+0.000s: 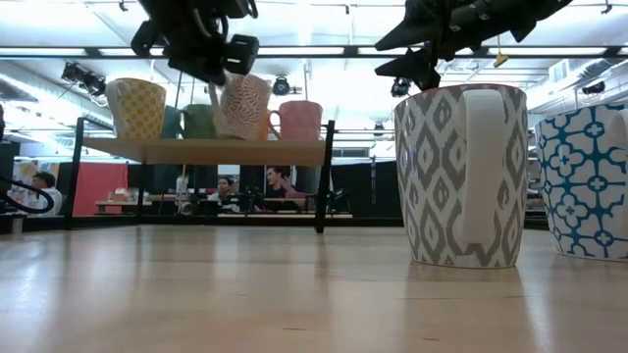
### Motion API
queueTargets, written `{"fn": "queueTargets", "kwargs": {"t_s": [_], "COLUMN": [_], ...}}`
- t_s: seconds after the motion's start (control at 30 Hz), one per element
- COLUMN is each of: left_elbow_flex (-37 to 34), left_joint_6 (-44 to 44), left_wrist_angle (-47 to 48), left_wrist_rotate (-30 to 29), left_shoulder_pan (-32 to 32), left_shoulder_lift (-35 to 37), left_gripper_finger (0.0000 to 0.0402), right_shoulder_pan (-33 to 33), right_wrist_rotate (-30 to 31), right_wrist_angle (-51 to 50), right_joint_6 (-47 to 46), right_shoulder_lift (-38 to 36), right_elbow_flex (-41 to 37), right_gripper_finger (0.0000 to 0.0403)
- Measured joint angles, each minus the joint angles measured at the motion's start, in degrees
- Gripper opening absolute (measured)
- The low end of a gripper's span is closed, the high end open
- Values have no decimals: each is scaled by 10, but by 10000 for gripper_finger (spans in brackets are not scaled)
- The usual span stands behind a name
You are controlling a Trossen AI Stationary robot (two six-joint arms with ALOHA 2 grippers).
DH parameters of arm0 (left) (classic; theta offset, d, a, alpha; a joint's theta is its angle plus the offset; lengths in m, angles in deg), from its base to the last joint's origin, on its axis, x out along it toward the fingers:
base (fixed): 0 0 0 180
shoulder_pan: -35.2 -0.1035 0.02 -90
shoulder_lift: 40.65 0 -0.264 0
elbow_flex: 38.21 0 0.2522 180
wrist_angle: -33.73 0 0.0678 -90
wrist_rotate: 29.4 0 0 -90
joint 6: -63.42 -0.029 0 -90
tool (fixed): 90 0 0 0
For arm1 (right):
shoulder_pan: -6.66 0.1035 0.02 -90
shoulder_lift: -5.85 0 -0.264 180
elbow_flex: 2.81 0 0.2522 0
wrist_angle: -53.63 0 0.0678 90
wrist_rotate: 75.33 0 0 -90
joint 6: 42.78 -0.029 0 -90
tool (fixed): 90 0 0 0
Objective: Place coffee mugs
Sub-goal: Put the orange patterned mug on the shelf
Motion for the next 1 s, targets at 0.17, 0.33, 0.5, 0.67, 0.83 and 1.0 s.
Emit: {"fn": "queueTargets", "kwargs": {"t_s": [0.17, 0.33, 0.5, 0.67, 0.83, 1.0], "left_elbow_flex": [-1, -1, -1, -1, -1, -1], "left_joint_6": [-4, -4, -5, -40, -154, -267], "left_wrist_angle": [0, 0, -11, -56, -161, -262], "left_wrist_rotate": [52, 53, 40, 41, 74, 102], "left_shoulder_pan": [-2, -2, -7, -23, -41, -57], "left_shoulder_lift": [-1, -1, -1, -1, -1, -1], "left_gripper_finger": [76, 76, 77, 77, 69, 67], "right_shoulder_pan": [0, 0, 0, 0, 0, 0], "right_wrist_rotate": [0, 0, 0, 0, 0, 0], "right_wrist_angle": [0, 0, 0, 0, 0, 0], "right_joint_6": [0, 0, 0, 0, 0, 0], "right_shoulder_lift": [0, 0, 0, 0, 0, 0], "right_elbow_flex": [0, 0, 0, 0, 0, 0], "right_gripper_finger": [199, 199, 200, 199, 200, 199]}}
